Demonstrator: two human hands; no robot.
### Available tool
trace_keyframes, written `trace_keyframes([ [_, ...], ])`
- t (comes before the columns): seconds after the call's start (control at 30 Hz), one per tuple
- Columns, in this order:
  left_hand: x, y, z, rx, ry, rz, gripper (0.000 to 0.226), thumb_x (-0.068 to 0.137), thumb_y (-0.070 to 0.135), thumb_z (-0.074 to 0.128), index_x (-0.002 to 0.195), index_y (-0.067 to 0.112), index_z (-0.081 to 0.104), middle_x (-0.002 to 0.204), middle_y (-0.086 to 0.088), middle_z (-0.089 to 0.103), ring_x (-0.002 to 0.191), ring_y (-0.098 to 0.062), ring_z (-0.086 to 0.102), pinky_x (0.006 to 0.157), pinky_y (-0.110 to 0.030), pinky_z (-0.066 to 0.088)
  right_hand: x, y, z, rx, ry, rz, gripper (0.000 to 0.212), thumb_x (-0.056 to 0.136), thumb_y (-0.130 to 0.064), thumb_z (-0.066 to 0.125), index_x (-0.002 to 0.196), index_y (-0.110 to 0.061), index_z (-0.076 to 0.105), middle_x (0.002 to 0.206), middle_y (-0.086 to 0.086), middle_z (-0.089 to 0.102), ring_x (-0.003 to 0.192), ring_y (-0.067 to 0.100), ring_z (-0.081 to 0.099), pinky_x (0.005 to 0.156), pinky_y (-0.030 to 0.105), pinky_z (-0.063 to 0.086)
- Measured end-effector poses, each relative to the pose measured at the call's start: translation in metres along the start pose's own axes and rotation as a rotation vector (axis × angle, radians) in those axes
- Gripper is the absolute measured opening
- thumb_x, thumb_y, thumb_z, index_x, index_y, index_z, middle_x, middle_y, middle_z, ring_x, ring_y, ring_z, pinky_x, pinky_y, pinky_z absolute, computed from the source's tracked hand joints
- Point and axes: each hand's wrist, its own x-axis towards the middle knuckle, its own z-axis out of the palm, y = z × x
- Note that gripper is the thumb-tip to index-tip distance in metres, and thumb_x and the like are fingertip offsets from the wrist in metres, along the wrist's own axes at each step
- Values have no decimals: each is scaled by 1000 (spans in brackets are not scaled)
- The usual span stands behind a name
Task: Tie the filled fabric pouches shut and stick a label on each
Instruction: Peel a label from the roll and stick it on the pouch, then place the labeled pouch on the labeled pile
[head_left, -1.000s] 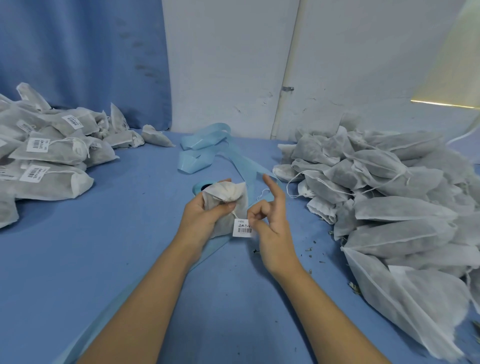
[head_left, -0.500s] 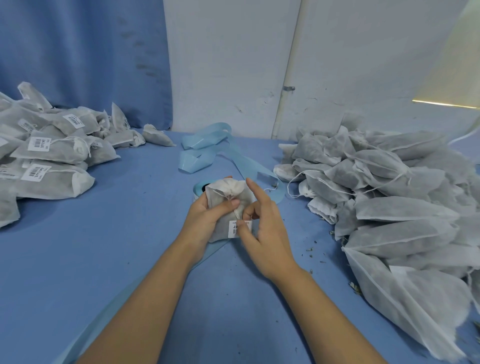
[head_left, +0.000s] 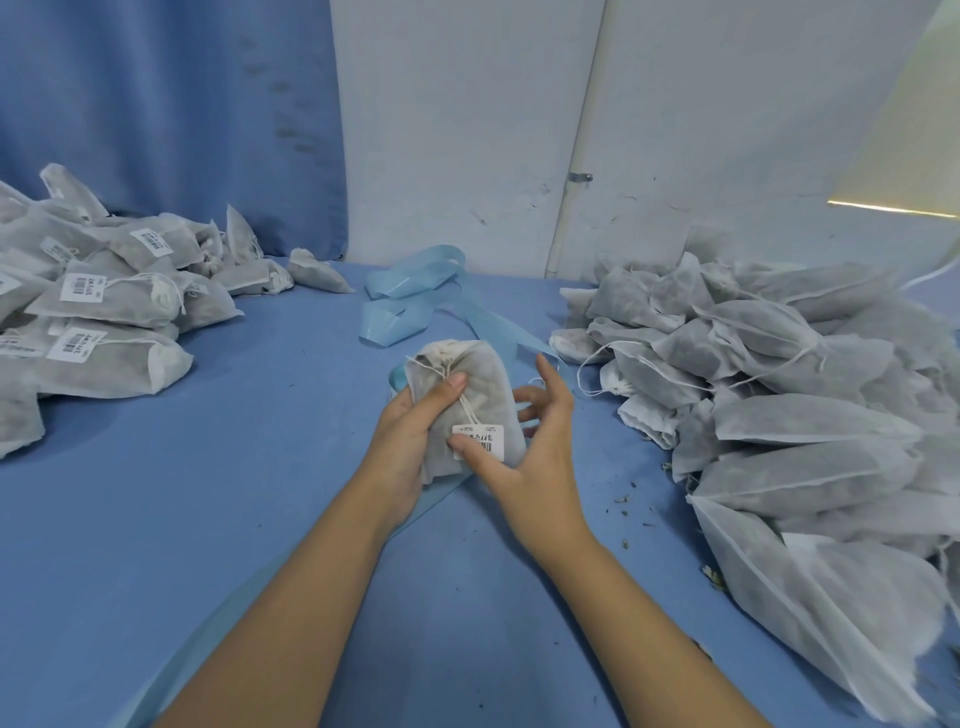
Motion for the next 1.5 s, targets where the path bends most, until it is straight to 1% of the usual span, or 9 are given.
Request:
trace_keyframes([
  [0.1,-1,1,1,-47,-11,-13,34,73,28,67,102,10,66,91,-11,73,80,-22,71,66,-32,59,2,0,-2,192,-82,187,46,66,-38,82,106,-39,58,90,-16,68,83,2,66,71,19,50],
  [0.23,-2,4,1,-75,-34,-23,35,74,27,65,103,9,65,91,-11,72,78,-22,70,66,-31,59,3,-8,-7,339,-158,290,7,77,-32,76,74,-28,71,72,-11,70,64,-1,61,56,12,45],
  [0.6,-3,-3,4,11,-126,-96,53,68,37,71,111,6,64,103,-9,72,91,-19,70,71,-28,57,7,-6,-8,412,111,312,25,88,-24,69,63,-21,67,57,-2,58,52,10,49,53,18,43],
  [0.83,2,-9,-3,14,-77,-145,35,70,23,71,100,3,69,101,-12,73,92,-19,71,69,-23,57,9,-2,-10,568,163,402,13,85,-22,71,73,-16,75,74,3,70,64,10,59,60,18,49],
  [1.03,0,-4,-3,118,-62,-154,39,69,34,71,99,8,69,92,-9,75,79,-16,72,59,-21,55,10,-4,-11,682,150,420,13,86,-16,68,77,-11,75,75,5,71,62,8,60,59,17,49],
  [1.2,-1,0,5,287,113,-82,25,86,35,64,87,10,64,51,-2,58,40,-11,50,45,-21,39,13,-2,-14,701,193,499,25,94,-27,59,80,-8,69,67,2,64,57,8,55,58,18,48],
  [1.27,3,9,7,-88,196,89,9,92,16,59,97,10,63,72,3,67,60,-6,62,62,-22,46,14,-1,-15,711,169,508,29,98,-24,52,83,-5,69,64,2,64,54,8,54,58,17,48],
  [1.37,5,26,3,-531,140,226,64,89,-4,52,147,15,30,139,5,47,113,-10,60,88,-34,53,14,0,-14,680,144,501,30,99,-14,46,81,-3,68,62,2,64,53,8,55,57,16,48],
  [1.5,1,27,7,-399,-8,161,48,84,-2,54,127,16,45,139,4,54,113,-12,63,82,-33,57,14,0,-13,656,140,507,30,99,-12,46,80,-2,68,61,2,63,54,8,55,55,15,47],
])
